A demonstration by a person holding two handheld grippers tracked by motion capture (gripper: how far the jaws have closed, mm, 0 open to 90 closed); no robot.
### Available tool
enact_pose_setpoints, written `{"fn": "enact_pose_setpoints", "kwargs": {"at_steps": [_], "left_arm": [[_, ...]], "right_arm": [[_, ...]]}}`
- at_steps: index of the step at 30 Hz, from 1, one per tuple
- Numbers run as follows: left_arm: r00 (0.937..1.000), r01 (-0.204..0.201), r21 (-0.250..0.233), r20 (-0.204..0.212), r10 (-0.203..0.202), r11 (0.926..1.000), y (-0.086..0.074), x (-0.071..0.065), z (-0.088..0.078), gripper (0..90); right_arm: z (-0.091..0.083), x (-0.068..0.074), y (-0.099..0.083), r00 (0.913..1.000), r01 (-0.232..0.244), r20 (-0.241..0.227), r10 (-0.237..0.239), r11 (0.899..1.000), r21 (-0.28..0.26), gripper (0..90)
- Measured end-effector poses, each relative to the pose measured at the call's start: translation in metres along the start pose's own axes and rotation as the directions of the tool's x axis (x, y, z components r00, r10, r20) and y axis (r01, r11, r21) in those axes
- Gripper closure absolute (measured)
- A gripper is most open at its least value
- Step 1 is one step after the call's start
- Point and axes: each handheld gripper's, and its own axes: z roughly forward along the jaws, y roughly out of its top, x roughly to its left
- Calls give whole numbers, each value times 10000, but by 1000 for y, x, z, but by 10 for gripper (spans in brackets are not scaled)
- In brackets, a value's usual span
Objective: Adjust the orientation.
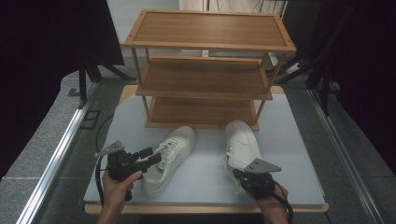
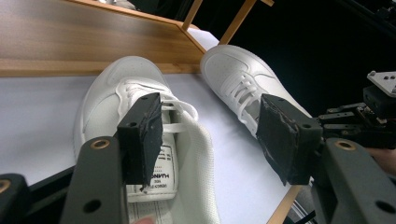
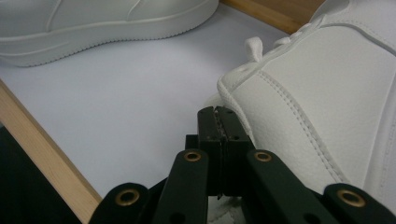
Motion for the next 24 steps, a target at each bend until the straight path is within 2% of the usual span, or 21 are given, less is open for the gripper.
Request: {"fn": "enact_pose_setpoints", "kwargs": {"at_steps": [2, 5, 6, 9, 11, 12, 13, 14, 15, 16, 19, 20, 22, 24], "left_arm": [[10000, 56, -32, 22, -56, 10000, 0, 1, 0, 407], [10000, 69, 3, 56, -69, 10000, 0, 1, 0, 407], [9999, 82, 4, 64, -82, 10000, -1, 1, 0, 408], [9999, 102, 48, 95, -102, 9999, -1, 1, 1, 408], [9999, 121, 92, 89, -122, 9999, -1, 1, 3, 408], [9999, 132, 112, 104, -133, 9999, -1, 1, 3, 407], [9998, 148, 128, 108, -149, 9998, -2, 1, 4, 408], [9998, 155, 164, 107, -157, 9997, -2, 1, 5, 408], [9998, 160, 201, 118, -163, 9997, -3, 1, 6, 408], [9998, 168, 238, 120, -171, 9996, -3, 1, 7, 408], [9997, 174, 336, 145, -179, 9993, -4, 1, 10, 408], [9997, 176, 344, 150, -181, 9993, -4, 0, 11, 408], [9998, 156, 375, 153, -162, 9992, -4, 0, 11, 407], [9998, 142, 371, 167, -148, 9992, -4, -1, 11, 407]], "right_arm": [[-2, -3, 0, 9999, 56, 153, -55, 10000, -71, 897], [-5, -8, -2, 9976, 107, 692, -103, 9999, -57, 896], [-8, -12, -2, 9979, -50, 644, 59, 9999, -147, 896], [-16, -29, -6, 9958, -716, 536, 746, 9958, -566, 896], [-22, -45, -11, 9897, -1411, 129, 1427, 9861, -880, 896], [-26, -54, -14, 9831, -1823, -47, 1828, 9778, -1032, 896], [-29, -60, -17, 9799, -1990, -99, 1992, 9734, -1133, 895], [-35, -72, -22, 9736, -2267, -26, 2283, 9652, -1306, 882], [-35, -72, -22, 9736, -2267, -26, 2283, 9652, -1306, 882], [-38, -77, -25, 9713, -2324, 192, 2371, 9633, -1345, 877], [-45, -88, -32, 9627, -2300, 1181, 2433, 9663, -1159, 839], [-47, -92, -34, 9598, -2377, 1256, 2511, 9648, -1125, 830], [-50, -96, -37, 9550, -2675, 948, 2810, 9542, -1343, 832], [-51, -92, -34, 9589, -2523, 971, 2668, 9576, -1394, 836]]}}
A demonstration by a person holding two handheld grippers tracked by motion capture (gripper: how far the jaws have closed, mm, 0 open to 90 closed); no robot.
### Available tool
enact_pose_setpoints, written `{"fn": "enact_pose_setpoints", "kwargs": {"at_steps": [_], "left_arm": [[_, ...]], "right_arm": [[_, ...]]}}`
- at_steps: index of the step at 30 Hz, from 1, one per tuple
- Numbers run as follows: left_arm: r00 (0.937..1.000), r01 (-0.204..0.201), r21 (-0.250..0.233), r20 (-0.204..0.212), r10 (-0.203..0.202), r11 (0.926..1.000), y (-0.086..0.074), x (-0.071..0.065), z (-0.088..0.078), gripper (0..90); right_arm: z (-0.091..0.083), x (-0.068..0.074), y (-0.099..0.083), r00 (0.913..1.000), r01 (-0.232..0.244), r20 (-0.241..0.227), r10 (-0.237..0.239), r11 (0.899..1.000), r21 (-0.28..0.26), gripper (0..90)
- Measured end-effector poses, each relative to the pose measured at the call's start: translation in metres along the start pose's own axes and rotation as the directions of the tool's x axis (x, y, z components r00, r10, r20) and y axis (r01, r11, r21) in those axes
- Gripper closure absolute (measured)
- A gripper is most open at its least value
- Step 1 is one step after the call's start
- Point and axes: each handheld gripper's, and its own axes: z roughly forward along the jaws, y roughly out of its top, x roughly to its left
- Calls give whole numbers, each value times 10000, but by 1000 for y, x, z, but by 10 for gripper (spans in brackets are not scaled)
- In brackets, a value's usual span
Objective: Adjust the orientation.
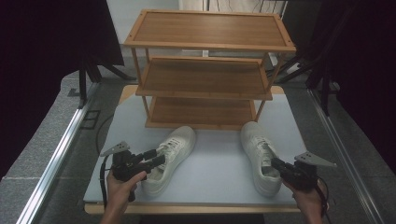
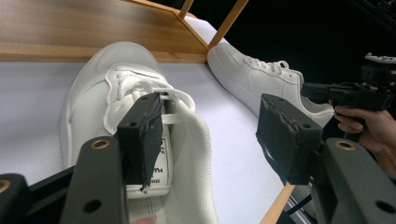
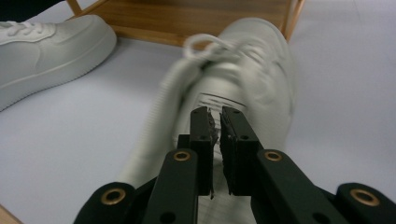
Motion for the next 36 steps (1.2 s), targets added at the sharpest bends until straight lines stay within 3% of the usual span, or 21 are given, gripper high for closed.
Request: {"fn": "enact_pose_setpoints", "kwargs": {"at_steps": [3, 6, 11, 13, 14, 15, 17, 19, 21, 22, 24, 26, 32, 36], "left_arm": [[10000, 22, -64, -12, -22, 10000, 0, 1, -2, 407], [10000, 80, -72, -44, -81, 9999, 0, 2, -3, 407], [9999, 101, -94, 12, -101, 9999, 0, 2, -4, 407], [9999, 115, -118, -9, -115, 9999, 0, 2, -5, 407], [9999, 127, -146, -12, -127, 9998, 0, 3, -6, 407], [9999, 151, -183, -30, -152, 9997, 0, 4, -7, 407], [9998, 200, -183, -57, -201, 9996, 1, 5, -8, 407], [9996, 273, -225, -61, -275, 9994, 0, 7, -8, 407], [9994, 346, -224, -26, -346, 9992, 0, 8, -9, 407], [9993, 362, -228, -2, -362, 9991, 0, 8, -8, 407], [9993, 373, -207, 31, -373, 9991, -1, 8, -8, 406], [9994, 354, -190, 39, -353, 9992, -1, 8, -8, 406], [9993, 383, -60, 19, -383, 9992, -2, 9, -4, 405], [9988, 472, -85, 94, -471, 9988, -2, 11, -4, 405]], "right_arm": [[-3, 21, 9, 9984, 545, -131, -550, 9978, -385, 855], [-1, 46, 15, 9910, 1187, -561, -1215, 9916, -508, 868], [23, 81, 9, 9695, 2179, -1217, -2127, 9755, 308, 871], [33, 86, 3, 9656, 2535, -834, -2464, 9632, 895, 871], [35, 88, 0, 9582, 2857, -222, -2851, 9511, 1174, 871], [35, 88, -1, 9568, 2886, -26, -2909, 9482, 1330, 871], [32, 83, -4, 9618, 2656, 291, -2722, 9535, 1426, 871], [26, 75, -8, 9616, 2570, 590, -2681, 9547, 1503, 874], [17, 68, -10, 9690, 2312, 577, -2401, 9643, 1294, 881], [10, 60, -11, 9788, 1956, 397, -2011, 9743, 1116, 881], [2, 52, -16, 9829, 1722, 491, -1776, 9802, 974, 882], [-1, 49, -18, 9846, 1616, 523, -1669, 9824, 937, 882], [-19, 17, -25, 9953, 734, 581, -777, 9947, 715, 879], [-24, 12, -22, 9988, 493, -48, -492, 9983, 311, 834]]}}
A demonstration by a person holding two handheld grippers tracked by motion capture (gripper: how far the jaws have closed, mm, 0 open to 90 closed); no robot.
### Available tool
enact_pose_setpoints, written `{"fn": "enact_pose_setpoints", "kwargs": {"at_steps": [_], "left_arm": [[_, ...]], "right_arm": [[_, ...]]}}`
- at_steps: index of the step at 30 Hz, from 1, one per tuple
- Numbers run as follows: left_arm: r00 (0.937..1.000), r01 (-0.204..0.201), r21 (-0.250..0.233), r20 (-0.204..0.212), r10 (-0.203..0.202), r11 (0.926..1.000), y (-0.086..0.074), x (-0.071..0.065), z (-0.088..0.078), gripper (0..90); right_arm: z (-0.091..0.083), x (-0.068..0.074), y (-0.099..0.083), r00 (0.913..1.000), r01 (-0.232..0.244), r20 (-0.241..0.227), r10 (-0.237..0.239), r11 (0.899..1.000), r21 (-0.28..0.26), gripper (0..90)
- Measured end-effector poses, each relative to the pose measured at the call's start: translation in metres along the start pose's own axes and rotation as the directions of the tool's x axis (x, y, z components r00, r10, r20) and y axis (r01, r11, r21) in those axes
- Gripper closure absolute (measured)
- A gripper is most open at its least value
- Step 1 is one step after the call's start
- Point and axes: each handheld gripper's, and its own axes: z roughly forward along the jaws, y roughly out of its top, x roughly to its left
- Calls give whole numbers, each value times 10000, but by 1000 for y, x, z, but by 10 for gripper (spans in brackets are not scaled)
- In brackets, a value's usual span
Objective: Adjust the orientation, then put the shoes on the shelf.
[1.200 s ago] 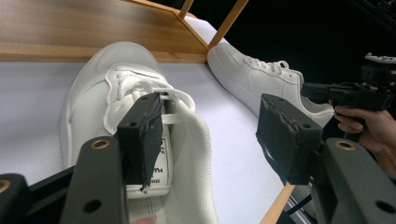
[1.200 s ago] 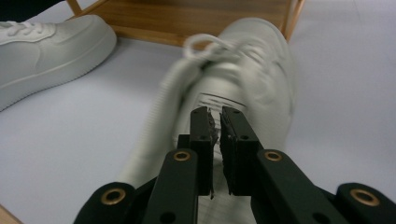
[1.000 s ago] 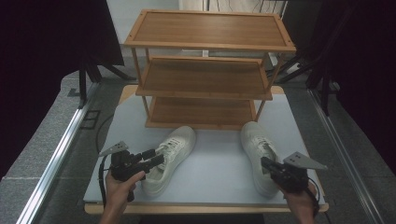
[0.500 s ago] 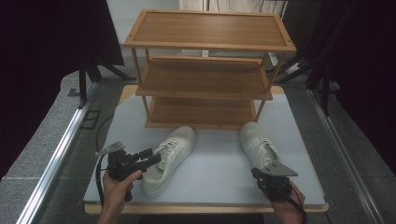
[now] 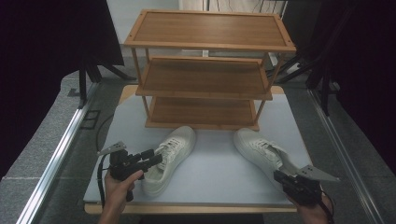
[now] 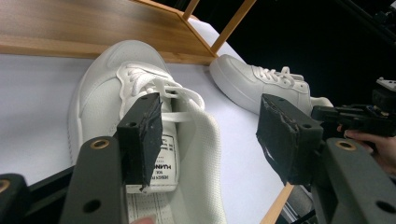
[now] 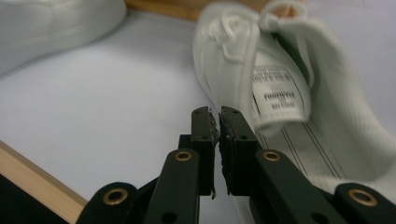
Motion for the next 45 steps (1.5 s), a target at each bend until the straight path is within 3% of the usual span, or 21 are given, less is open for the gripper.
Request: {"fn": "enact_pose_setpoints", "kwargs": {"at_steps": [3, 6, 12, 18, 23, 24, 25, 31, 37, 41, 45], "left_arm": [[10000, 51, 11, -72, -51, 10000, -3, 3, -2, 405], [9997, 107, -91, -196, -109, 9999, -5, 5, -9, 406], [9986, 191, -486, -488, -215, 9986, -5, 6, -23, 406], [9956, -125, -382, -930, 89, 9992, -1, 6, -20, 403], [9926, -188, -251, -1202, 156, 9995, 0, 10, -16, 403], [9919, -250, -277, -1254, 213, 9993, 1, 10, -17, 404], [9906, -297, -323, -1346, 251, 9990, 3, 10, -17, 404], [9833, -698, -278, -1703, 641, 9972, 11, 9, -11, 404], [9762, -1054, 217, -1881, 1076, 9942, 10, 17, 11, 375], [9722, -1160, 505, -1985, 1239, 9920, 12, 27, 21, 366], [9731, -1288, 868, -1810, 1428, 9879, 11, 33, 30, 358]], "right_arm": [[-2, 5, 7, 9991, 145, -393, -161, 9991, -403, 797], [-3, 13, 19, 9970, 655, -372, -683, 9952, -730, 740], [-2, 18, 24, 9941, 898, -507, -963, 9889, -1184, 654], [1, 11, 30, 9941, 1028, -200, -1064, 9854, -1359, 532], [-2, -10, 47, 9961, 868, 3, -878, 9841, -1548, 481], [1, -22, 52, 9966, 803, -51, -819, 9861, -1456, 469], [1, -22, 52, 9966, 803, -51, -819, 9861, -1456, 469], [13, -57, 54, 9977, 534, -357, -580, 9914, -1192, 409], [25, -71, 46, 9967, 595, -497, -643, 9939, -931, 368], [39, -81, 39, 9937, 500, -963, -569, 9960, -734, 373], [54, -84, 36, 9887, 990, -1108, -1007, 9949, -206, 456]]}}
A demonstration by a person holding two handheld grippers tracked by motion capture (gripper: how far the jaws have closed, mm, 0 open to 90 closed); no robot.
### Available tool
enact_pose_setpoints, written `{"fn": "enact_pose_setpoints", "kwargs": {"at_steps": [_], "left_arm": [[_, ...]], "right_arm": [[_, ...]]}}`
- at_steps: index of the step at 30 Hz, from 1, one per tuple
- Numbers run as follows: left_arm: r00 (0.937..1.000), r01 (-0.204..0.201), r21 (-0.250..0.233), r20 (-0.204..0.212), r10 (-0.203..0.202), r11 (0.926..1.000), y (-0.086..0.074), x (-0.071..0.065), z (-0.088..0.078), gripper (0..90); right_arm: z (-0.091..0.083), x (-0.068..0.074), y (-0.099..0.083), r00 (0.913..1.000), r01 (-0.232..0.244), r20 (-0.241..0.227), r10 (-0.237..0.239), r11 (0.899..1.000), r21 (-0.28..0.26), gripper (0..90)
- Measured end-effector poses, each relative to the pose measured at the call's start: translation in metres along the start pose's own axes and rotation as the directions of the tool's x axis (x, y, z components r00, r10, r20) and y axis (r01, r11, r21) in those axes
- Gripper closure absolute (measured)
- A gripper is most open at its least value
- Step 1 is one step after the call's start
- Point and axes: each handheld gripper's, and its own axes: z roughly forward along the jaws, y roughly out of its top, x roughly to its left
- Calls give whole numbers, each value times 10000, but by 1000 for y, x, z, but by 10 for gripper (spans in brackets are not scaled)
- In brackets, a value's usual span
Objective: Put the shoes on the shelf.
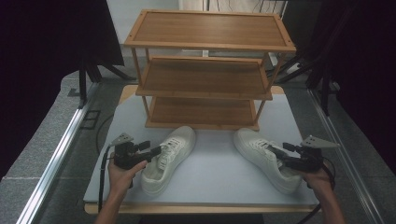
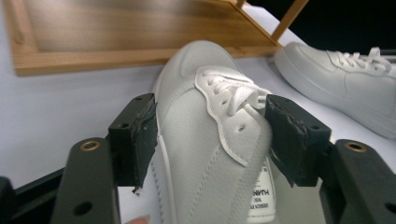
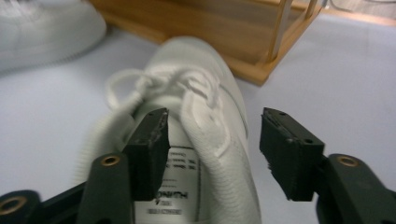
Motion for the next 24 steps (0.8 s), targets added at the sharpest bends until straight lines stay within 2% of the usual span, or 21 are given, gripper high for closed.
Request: {"fn": "enact_pose_setpoints", "kwargs": {"at_steps": [2, 5, 9, 10, 11, 12, 13, 14, 16, 19, 22, 23, 24], "left_arm": [[10000, -13, 116, 70, 12, 9999, 0, 1, 4, 357], [9994, -327, 275, -131, 330, 9991, -2, -2, 9, 369], [9945, -845, 1062, -528, 905, 9907, -5, -8, 22, 390], [9949, -800, 1082, -531, 861, 9909, -5, -8, 23, 398], [9945, -739, 965, -666, 805, 9926, -4, -7, 22, 454], [9938, -694, 906, -809, 768, 9935, -4, -6, 21, 454], [9949, -675, 928, -683, 740, 9934, -3, -5, 22, 506], [9964, -636, 943, -506, 686, 9935, -3, -4, 23, 506], [9962, -729, 929, -408, 770, 9930, -3, -5, 23, 568], [9950, -806, 929, -512, 856, 9924, -3, -6, 24, 614], [9911, -1040, 999, -727, 1115, 9895, -3, -9, 24, 646], [9887, -1160, 1039, -830, 1249, 9878, -3, -10, 24, 677], [9859, -1285, 1068, -939, 1387, 9859, -3, -11, 24, 677]], "right_arm": [[4, -4, -1, 10000, 66, 10, -67, 9998, 183, 480], [10, -11, -2, 9997, -63, -243, 70, 9995, 309, 499], [13, -15, -1, 9967, 224, -780, -201, 9993, 292, 532], [15, -16, -1, 9959, 278, -867, -245, 9989, 369, 533], [19, -19, 0, 9957, 134, -922, -86, 9985, 524, 552], [19, -19, 0, 9957, 134, -922, -86, 9985, 524, 552], [23, -22, 1, 9937, 34, -1118, 38, 9979, 641, 572], [23, -22, 1, 9937, 34, -1118, 38, 9979, 641, 572], [26, -24, 1, 9916, 76, -1296, 2, 9982, 595, 576], [26, -26, 0, 9901, 39, -1402, 37, 9985, 543, 579], [26, -29, -1, 9882, -114, -1521, 188, 9987, 498, 581], [27, -27, 0, 9908, -2, -1352, 79, 9984, 564, 623], [27, -27, 0, 9908, -2, -1352, 79, 9984, 564, 623]]}}
